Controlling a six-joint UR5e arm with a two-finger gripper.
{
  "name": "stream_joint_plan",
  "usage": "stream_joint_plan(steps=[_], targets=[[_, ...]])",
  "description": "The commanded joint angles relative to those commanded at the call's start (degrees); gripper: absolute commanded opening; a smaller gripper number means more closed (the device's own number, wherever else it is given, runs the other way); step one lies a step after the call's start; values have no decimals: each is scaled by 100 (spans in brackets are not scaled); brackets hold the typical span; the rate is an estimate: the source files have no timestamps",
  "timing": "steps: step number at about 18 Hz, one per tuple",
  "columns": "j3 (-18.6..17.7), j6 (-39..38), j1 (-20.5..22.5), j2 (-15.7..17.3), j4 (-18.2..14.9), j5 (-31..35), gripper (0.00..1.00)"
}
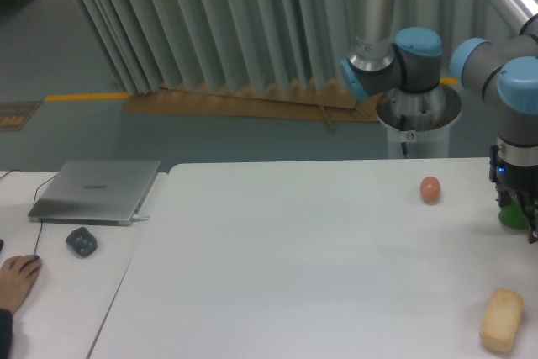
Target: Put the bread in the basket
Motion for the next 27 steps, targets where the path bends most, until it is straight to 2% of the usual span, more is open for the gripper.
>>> stream_joint_plan(steps=[5,20,23,27], targets=[[8,-21,9,96,0,19,100],[8,-258,0,70,53,36,100],[-1,-1302,0,44,105,10,100],[8,-1550,0,44,360,1,100]])
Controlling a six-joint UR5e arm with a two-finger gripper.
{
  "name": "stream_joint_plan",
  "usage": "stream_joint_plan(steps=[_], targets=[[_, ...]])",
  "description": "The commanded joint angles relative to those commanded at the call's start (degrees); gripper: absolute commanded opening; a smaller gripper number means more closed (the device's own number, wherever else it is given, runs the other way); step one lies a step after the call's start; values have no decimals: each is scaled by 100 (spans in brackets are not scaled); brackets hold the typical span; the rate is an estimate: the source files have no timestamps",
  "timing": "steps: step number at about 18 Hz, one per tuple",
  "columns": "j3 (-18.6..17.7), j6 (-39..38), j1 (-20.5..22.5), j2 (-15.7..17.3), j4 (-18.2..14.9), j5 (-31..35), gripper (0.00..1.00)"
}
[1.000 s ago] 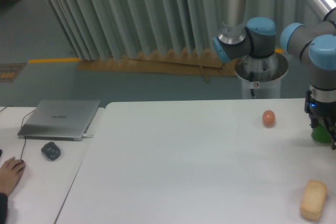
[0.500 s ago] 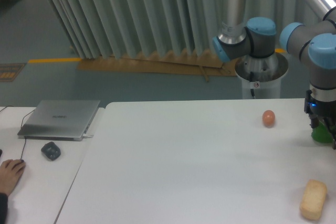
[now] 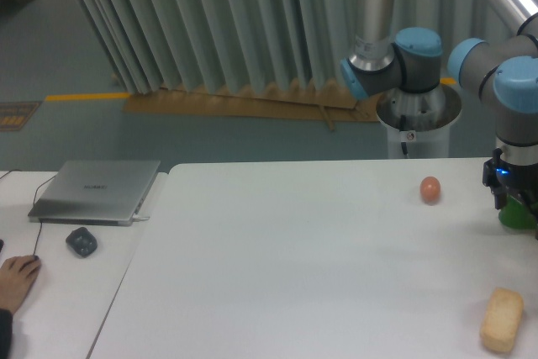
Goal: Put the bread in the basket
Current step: 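Raise the gripper off the green pepper and move toward the bread roll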
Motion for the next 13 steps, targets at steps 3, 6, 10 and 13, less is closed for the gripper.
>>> stream_joint_plan(steps=[3,6,10,13], targets=[[0,-536,-17,-17,9,9,100],[-9,-643,-53,-26,18,-44,100],[-35,-651,-35,-26,246,-395,100],[0,-1115,-35,-96,361,-413,100]])
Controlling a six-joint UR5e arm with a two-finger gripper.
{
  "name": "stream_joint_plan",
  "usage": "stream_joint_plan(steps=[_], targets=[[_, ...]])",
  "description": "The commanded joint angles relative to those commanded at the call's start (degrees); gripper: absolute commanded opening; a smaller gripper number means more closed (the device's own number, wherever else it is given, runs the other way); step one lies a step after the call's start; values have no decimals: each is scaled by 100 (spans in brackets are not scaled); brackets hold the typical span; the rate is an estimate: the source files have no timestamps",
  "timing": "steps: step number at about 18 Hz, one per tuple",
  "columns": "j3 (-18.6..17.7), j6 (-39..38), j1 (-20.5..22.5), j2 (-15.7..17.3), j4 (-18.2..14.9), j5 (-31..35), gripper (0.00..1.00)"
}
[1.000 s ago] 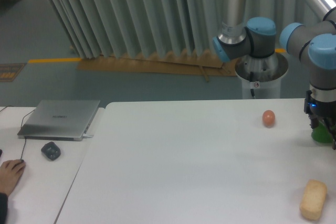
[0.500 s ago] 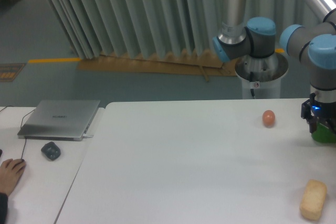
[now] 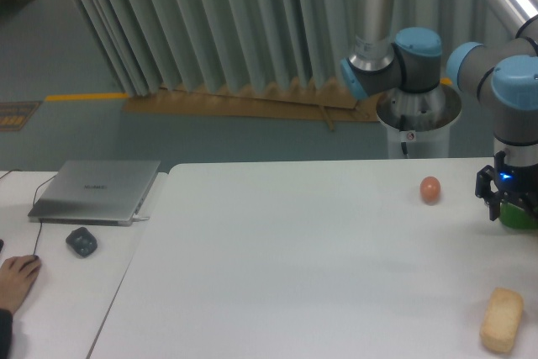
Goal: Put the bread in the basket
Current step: 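Raise the gripper off the green pepper and move toward the bread roll, then lower the open gripper down over the golden bread roll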
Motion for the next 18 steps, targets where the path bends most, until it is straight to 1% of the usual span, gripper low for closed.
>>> stream_joint_plan(steps=[2,5,7,9,10,15,18], targets=[[0,-318,-9,-131,175,9,100],[0,-695,-26,-229,255,9,100],[9,-1012,-26,-281,378,-17,100],[88,-1398,-113,-421,571,-44,100],[132,-1548,-158,-474,615,-44,100],[369,-1778,-342,-747,651,-27,100],[413,-1743,-474,-940,651,219,100]])
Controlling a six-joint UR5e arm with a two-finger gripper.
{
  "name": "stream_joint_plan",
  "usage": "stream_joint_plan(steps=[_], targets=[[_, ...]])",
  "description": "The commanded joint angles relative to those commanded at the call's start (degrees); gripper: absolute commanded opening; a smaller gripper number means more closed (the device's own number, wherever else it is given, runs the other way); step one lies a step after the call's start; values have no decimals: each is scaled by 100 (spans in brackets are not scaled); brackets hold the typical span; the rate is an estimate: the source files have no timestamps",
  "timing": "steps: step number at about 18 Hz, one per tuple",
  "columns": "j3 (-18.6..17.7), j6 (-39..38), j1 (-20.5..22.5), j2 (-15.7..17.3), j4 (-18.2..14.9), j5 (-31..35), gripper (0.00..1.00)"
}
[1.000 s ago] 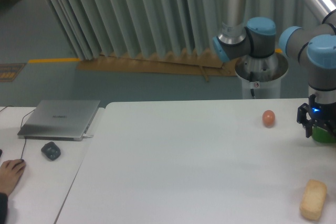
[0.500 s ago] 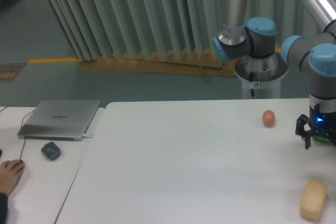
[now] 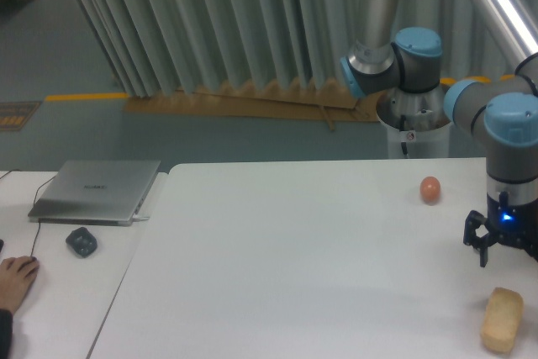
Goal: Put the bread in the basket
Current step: 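Lower the open gripper down over the golden bread roll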
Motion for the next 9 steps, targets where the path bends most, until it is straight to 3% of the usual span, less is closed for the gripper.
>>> stream_joint_plan(steps=[9], targets=[[114,27,-106,-220,-70,168,100]])
